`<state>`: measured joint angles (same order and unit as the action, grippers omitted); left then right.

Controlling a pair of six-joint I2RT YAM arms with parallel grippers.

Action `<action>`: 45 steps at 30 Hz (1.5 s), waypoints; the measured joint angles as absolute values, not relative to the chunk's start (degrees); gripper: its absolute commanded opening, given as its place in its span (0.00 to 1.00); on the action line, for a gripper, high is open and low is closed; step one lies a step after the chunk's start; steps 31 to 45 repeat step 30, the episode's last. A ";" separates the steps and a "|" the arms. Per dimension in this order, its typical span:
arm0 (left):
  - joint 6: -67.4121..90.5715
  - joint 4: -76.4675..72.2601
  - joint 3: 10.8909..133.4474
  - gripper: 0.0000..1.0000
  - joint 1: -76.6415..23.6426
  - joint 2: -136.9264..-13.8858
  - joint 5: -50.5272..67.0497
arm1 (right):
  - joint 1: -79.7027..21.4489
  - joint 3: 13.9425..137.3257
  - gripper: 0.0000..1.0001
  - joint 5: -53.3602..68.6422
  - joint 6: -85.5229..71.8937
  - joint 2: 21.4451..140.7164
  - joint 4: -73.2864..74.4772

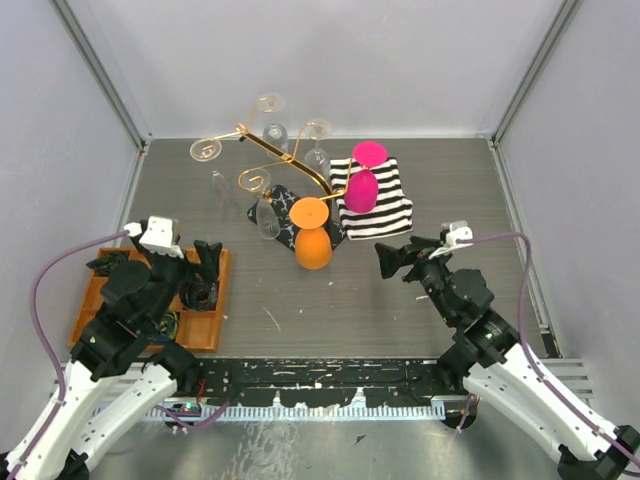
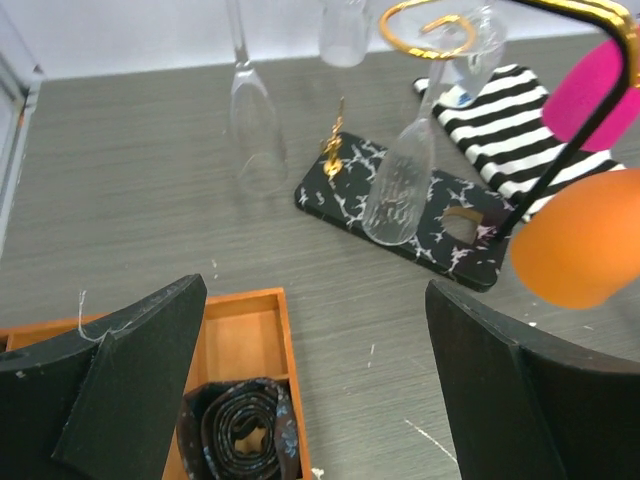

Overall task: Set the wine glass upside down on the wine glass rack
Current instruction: Reset both arms

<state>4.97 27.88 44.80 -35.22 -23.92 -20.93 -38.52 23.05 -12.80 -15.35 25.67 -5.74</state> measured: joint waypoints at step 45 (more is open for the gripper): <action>26.46 44.36 45.63 0.98 -35.22 -20.47 -37.12 | -38.52 35.07 1.00 -36.25 -29.36 15.75 32.53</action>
